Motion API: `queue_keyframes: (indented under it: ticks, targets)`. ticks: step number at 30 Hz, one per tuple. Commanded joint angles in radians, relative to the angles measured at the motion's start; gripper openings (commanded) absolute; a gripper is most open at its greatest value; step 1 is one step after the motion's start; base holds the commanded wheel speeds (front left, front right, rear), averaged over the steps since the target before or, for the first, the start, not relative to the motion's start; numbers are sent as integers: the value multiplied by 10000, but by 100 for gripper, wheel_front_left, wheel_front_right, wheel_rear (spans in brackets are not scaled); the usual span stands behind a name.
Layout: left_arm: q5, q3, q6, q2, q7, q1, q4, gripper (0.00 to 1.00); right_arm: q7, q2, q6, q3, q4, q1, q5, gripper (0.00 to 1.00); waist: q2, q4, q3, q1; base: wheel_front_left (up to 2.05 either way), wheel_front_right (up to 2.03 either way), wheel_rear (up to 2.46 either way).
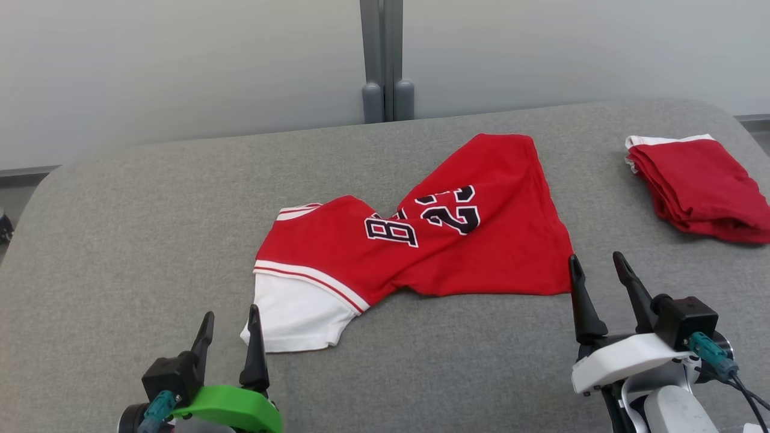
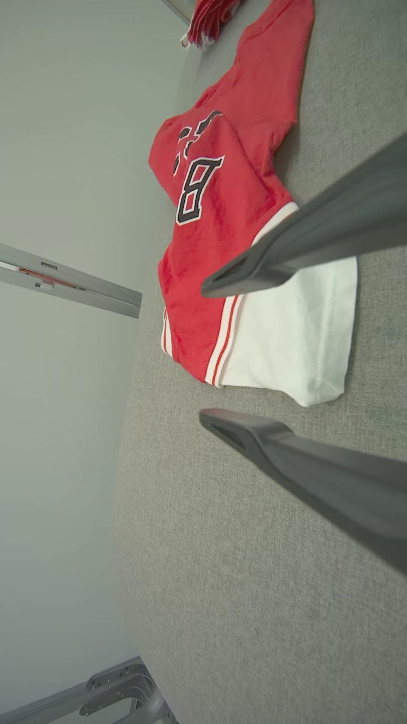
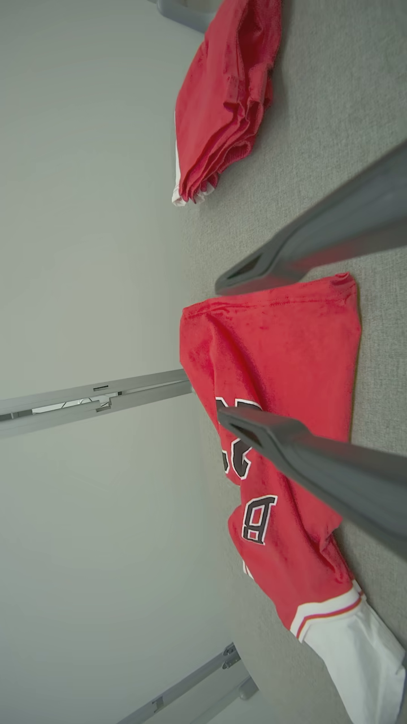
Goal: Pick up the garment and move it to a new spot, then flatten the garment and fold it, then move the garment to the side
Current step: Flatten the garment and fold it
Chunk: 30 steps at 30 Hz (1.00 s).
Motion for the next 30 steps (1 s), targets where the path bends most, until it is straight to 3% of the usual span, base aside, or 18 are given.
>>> queue_keyframes:
  ticks: [1, 13, 17, 21, 30]
  targets:
    - [77, 94, 44, -7, -2, 193, -27, 100, -79, -14, -16, 39, 64, 58, 73, 100, -1, 28, 10, 0, 0, 0, 0]
    - [251, 179, -14, -78, -2, 306, 211, 100, -119, -15, -16, 267, 431, -88, 63, 100, -1, 145, 17, 0, 0, 0, 0]
    - [222, 145, 141, -43, 221, 185, 922, 100, -134, -15, -16, 255, 495, -58, 19, 100, -1, 108, 89, 0, 0, 0, 0]
    - [85, 111, 14, 56, 593, -231, 1698, 100, -124, -15, -16, 304, 519, -127, -17, 100, -1, -24, 321, 0, 0, 0, 0]
    - [-598, 406, -204, -31, 363, -1142, 2956, 100, -33, -16, -16, 314, 582, -351, -135, 100, -1, -446, 1045, 0, 0, 0, 0]
